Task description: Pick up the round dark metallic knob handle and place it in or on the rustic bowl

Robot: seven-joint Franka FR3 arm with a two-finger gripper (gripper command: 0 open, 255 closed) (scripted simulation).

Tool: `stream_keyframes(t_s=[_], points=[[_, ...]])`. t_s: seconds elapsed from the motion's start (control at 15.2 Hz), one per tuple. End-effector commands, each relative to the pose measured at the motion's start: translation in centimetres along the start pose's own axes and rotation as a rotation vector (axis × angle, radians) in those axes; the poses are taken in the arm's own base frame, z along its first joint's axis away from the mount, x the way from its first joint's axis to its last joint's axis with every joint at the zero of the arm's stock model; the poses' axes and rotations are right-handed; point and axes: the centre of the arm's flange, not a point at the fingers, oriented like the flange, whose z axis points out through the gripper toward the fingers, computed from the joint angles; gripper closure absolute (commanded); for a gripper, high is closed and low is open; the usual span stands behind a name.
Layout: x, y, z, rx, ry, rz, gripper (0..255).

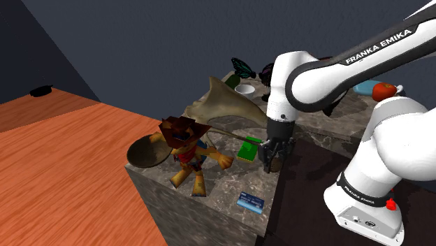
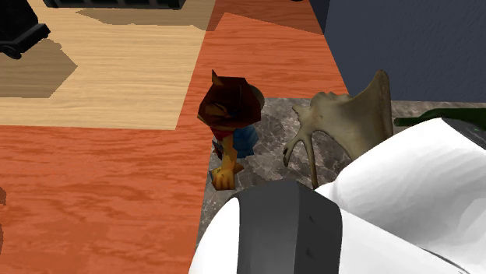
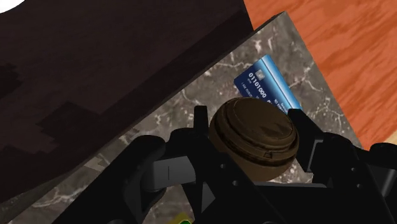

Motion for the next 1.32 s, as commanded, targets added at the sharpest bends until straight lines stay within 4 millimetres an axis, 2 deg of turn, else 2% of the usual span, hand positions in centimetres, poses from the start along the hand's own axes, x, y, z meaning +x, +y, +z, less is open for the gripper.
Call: stream_keyframes(t_s=[0.0,0.4,1.25], points=[[-0.4,-0.2,-1.0,-0.001,0.0,0.0,255],[-1.2,-0.8,-3.7,-0.001,0.0,0.0,255],[10.8,-13.1,-4.2,-0.001,0.0,0.0,255]])
